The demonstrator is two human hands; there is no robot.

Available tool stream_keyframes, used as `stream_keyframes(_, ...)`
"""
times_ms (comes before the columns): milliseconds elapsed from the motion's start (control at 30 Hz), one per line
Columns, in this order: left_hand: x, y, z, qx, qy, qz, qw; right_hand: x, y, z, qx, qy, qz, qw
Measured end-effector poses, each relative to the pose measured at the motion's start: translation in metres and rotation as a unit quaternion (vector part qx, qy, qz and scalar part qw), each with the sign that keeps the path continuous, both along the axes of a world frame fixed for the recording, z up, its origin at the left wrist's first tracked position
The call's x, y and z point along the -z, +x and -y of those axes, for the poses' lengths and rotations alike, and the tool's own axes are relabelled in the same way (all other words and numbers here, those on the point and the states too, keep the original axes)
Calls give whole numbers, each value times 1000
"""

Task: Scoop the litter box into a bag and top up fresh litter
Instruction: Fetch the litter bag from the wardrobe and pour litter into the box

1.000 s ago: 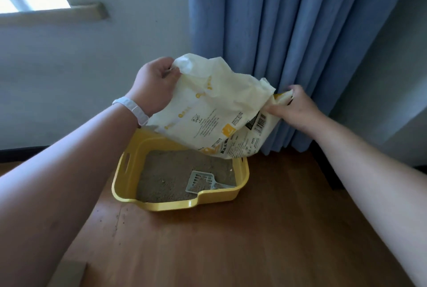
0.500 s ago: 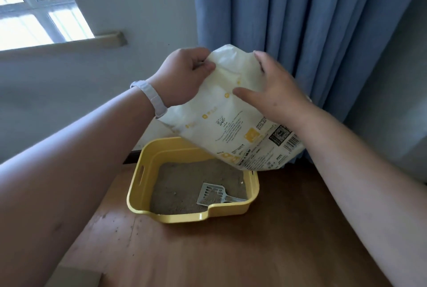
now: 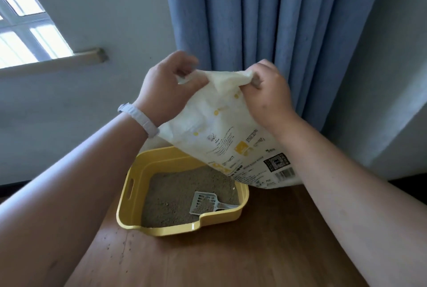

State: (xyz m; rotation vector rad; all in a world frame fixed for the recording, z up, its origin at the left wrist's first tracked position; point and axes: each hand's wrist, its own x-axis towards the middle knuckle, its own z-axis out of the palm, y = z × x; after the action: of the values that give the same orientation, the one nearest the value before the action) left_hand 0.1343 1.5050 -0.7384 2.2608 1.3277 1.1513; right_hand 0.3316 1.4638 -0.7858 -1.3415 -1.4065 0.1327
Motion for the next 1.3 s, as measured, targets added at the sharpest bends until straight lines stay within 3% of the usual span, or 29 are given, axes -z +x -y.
stream_keyframes(100,24,-22,-7,-74,-1,-11,997,6,11,-5,11,1,-16,1000)
stream_keyframes(200,47,-40,-9,-90,-92,54,990,10,18,-6,2,-13,-28,1000)
stream_keyframes(300,62,-57,-2,-20,-224,123,967,11,23,-6,-7,-41,-45,998)
stream_keyframes(400,77,-72,12,86,-315,129,936,14,29,-6,-5,-53,-45,998)
stream_keyframes(533,104,-78,15,85,-372,196,903,13,40,-3,1,-59,-68,996)
stream_keyframes(733,116,-47,13,58,-344,275,896,3,42,2,-18,-25,-117,993)
stream_keyframes(900,90,-28,5,-8,-264,367,892,-19,25,4,-26,33,-123,992)
stream_keyframes(1300,12,-119,-15,-140,-119,342,922,-49,-69,-22,-31,-12,-139,990)
